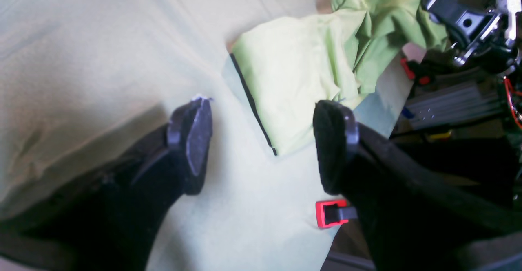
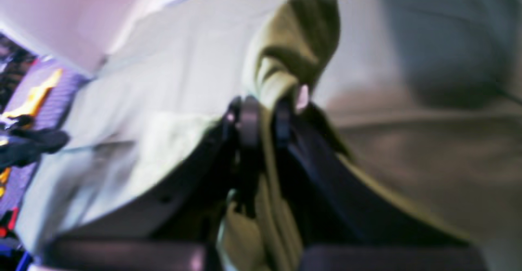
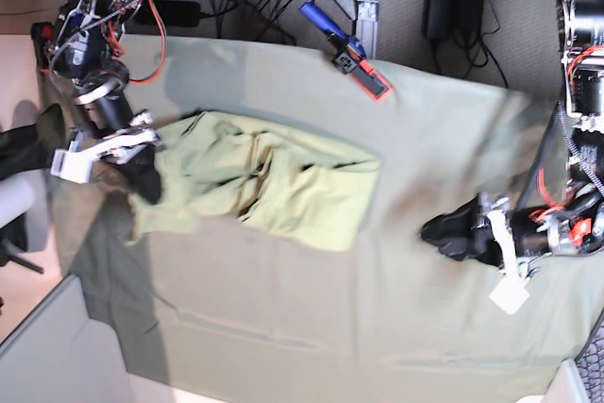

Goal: Fold the T-shirt properly
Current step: 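Grasp the collar end with the right gripper and fold it over the shirt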

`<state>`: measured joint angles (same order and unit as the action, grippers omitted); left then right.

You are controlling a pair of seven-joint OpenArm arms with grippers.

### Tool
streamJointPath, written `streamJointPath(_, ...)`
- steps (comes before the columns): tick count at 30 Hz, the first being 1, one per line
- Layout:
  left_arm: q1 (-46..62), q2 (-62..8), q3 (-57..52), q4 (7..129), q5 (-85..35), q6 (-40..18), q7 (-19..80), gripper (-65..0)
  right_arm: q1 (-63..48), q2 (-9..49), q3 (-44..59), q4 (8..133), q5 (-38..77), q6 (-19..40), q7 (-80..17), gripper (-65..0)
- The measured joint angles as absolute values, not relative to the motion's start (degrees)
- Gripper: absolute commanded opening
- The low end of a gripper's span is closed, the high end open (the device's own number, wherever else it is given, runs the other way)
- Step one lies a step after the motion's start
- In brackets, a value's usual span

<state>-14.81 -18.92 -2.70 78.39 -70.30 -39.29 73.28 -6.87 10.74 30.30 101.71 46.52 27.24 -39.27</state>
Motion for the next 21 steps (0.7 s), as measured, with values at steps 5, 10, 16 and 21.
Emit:
streamJointPath(5,-14.8,-19.9,-2.7,78.4,-70.3,-39.3,73.5,-23.1,-3.9,5.5,19.7,101.7,39.2,27.2,-38.8,-65.0)
streamJointPath(10,-14.8,-20.7,-2.7,78.4,-70.3,-39.3,73.5,-23.1,-1.7,0.4,10.8,101.7,32.1,27.2,-38.0,-65.0)
streamJointPath(16,-14.8,-20.7,-2.7,78.4,-69.9,-39.3,73.5,-23.1,-1.9,-1.0,3.9,100.7,24.3,27.2,-37.5,-61.3)
streamJointPath(21,-14.8,-21.0,-2.7,78.4,-69.6,-39.3,73.5,-23.1,-1.9,-1.0,0.3,100.5,22.2,27.2,-36.9,-20.5)
